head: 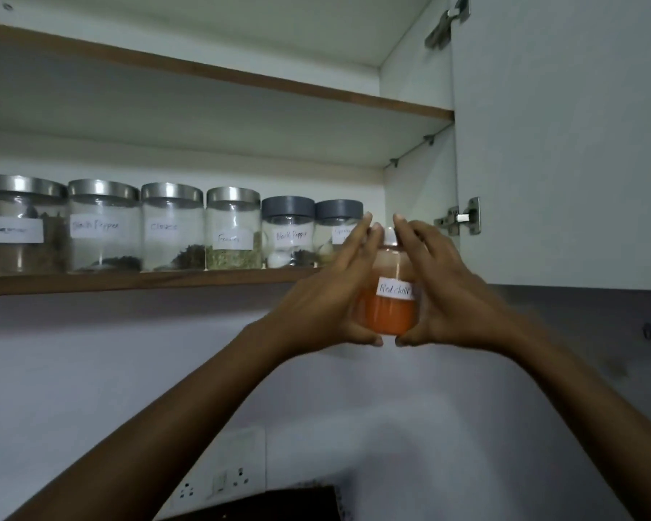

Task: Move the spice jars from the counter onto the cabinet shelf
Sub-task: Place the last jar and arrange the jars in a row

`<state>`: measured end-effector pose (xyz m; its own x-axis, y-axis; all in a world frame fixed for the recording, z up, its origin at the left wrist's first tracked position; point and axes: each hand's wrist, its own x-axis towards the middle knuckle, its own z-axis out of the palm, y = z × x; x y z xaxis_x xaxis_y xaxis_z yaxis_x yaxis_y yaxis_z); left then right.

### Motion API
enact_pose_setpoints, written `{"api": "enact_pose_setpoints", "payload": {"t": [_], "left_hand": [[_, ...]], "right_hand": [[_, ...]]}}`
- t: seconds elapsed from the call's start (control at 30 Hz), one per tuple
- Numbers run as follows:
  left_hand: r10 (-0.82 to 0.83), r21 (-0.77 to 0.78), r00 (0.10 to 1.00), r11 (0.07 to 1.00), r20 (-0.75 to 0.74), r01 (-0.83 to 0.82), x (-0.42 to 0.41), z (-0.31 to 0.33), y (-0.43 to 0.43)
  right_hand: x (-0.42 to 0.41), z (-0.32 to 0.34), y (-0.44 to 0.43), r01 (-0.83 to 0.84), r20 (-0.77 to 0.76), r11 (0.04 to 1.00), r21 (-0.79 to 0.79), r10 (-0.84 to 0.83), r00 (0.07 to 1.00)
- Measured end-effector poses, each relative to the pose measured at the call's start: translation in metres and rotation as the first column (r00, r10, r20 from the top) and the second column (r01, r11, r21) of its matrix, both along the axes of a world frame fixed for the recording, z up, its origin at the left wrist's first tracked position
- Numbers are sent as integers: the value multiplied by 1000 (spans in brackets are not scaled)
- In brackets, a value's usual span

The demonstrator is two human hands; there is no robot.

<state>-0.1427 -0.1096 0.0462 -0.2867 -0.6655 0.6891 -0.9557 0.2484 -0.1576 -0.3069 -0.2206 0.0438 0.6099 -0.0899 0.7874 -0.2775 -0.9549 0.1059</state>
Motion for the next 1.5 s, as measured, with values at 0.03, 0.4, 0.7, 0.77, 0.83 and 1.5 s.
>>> {"api": "enact_pose_setpoints", "payload": {"t": [0.03,0.4,0.7,0.77,0.83,1.5], "left_hand": [[23,9,999,1000,-26,-23,2,6,-6],[622,-359,774,754,118,-551,85,-7,-58],[703,-452,688,681,182,-576,98,-16,-70],[698,-461,690,684,191,-565,100,-16,-71],[693,-463,691,690,205,-556,101,-16,-71],[708,-422,636,701,308,-575,100,-12,-62]], "right_hand": [[-1,10,-8,15,11,1000,-15,-15,1000],[29,76,-104,120,25,992,-24,-119,993],[63,79,-143,-7,-36,994,107,11,999],[64,75,-142,-97,15,970,224,96,995],[67,70,-141,-215,129,918,334,182,975],[98,44,-118,-54,346,950,306,-59,936]]}}
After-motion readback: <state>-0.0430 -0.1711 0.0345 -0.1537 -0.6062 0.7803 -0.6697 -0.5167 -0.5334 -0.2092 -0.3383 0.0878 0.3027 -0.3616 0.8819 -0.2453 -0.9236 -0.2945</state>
